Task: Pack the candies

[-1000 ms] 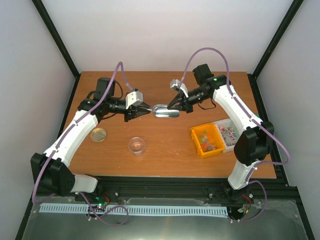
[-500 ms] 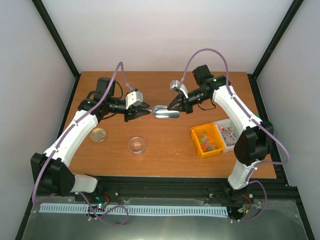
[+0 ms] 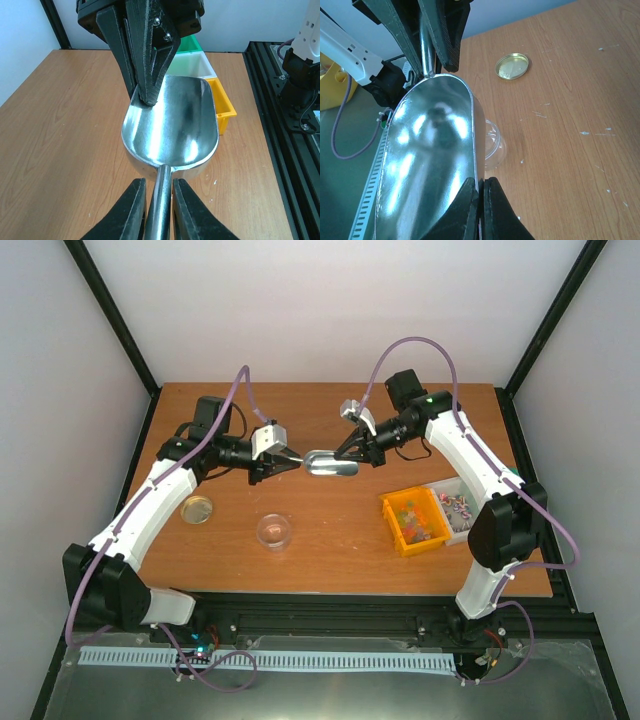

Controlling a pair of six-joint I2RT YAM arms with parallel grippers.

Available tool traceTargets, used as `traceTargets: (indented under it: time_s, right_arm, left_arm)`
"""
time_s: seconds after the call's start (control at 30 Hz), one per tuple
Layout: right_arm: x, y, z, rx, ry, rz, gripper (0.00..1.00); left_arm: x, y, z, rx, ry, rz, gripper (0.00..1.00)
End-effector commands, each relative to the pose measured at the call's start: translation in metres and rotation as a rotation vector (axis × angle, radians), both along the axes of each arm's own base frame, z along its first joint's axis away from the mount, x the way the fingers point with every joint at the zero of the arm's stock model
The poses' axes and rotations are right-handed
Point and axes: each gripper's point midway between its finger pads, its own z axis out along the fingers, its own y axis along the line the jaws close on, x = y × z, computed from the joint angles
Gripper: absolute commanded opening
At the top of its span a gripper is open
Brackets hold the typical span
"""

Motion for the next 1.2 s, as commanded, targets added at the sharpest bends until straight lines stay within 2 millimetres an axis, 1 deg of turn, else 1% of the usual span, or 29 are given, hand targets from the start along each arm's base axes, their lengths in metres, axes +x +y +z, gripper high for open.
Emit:
traceTargets:
  time_s: [0.0, 0.07, 0.2, 0.33, 0.73, 0.87, 0.9, 0.93, 0.97, 1.0, 1.03, 1.07, 1.1, 1.17]
  right_arm:
    - [-0.005, 0.004, 0.007, 0.033, -0.007, 0.022, 0.03]
    - [-0.005, 0.005, 0.006, 0.03, -0.005, 0.022, 0.03]
    - [-0.005, 0.005, 0.004, 0.024, 0.001, 0.021, 0.03]
    - [-0.004, 0.005, 0.003, 0.024, 0.001, 0.023, 0.03]
    - [-0.007, 0.004, 0.004, 0.028, 0.002, 0.035, 0.03]
    - [-0.008, 0.004, 0.003, 0.026, 0.004, 0.037, 0.03]
    - [-0.008, 0.004, 0.004, 0.027, 0.002, 0.037, 0.04]
    - [-0.007, 0.004, 0.003, 0.024, 0.007, 0.03, 0.12]
    - [-0.005, 0.003, 0.004, 0.02, 0.012, 0.017, 0.24]
    - [-0.002, 0.001, 0.004, 0.019, 0.023, 0.0, 0.4]
    - [0.003, -0.002, 0.004, 0.018, 0.032, -0.025, 0.48]
    - [0.01, -0.008, 0.004, 0.013, 0.048, -0.063, 0.59]
    - [0.018, -0.015, 0.003, 0.009, 0.058, -0.107, 0.66]
    - [0.035, -0.033, 0.001, -0.002, 0.08, -0.211, 0.71]
  left_arm:
    - [-0.002, -0.003, 0.011, -0.014, -0.045, -0.033, 0.16]
    - [-0.002, -0.004, 0.012, -0.018, -0.045, -0.036, 0.16]
    - [-0.005, -0.004, 0.015, -0.03, -0.051, -0.04, 0.24]
    - [-0.005, -0.004, 0.017, -0.036, -0.057, -0.039, 0.24]
    - [0.0, -0.006, 0.017, -0.047, -0.034, -0.023, 0.14]
    - [0.001, -0.006, 0.018, -0.051, -0.021, -0.018, 0.07]
    - [0.001, -0.006, 0.017, -0.046, -0.017, -0.017, 0.05]
    - [0.001, -0.005, 0.015, -0.037, -0.016, -0.015, 0.02]
    - [0.001, -0.004, 0.013, -0.028, -0.015, -0.01, 0.01]
    - [0.002, -0.003, 0.01, -0.018, -0.014, 0.0, 0.01]
    - [0.003, -0.002, 0.007, -0.006, -0.009, 0.011, 0.01]
    - [0.005, 0.0, 0.005, 0.004, 0.002, 0.03, 0.01]
    - [0.008, 0.001, 0.002, 0.014, 0.013, 0.052, 0.01]
    - [0.016, 0.005, -0.003, 0.03, 0.042, 0.118, 0.01]
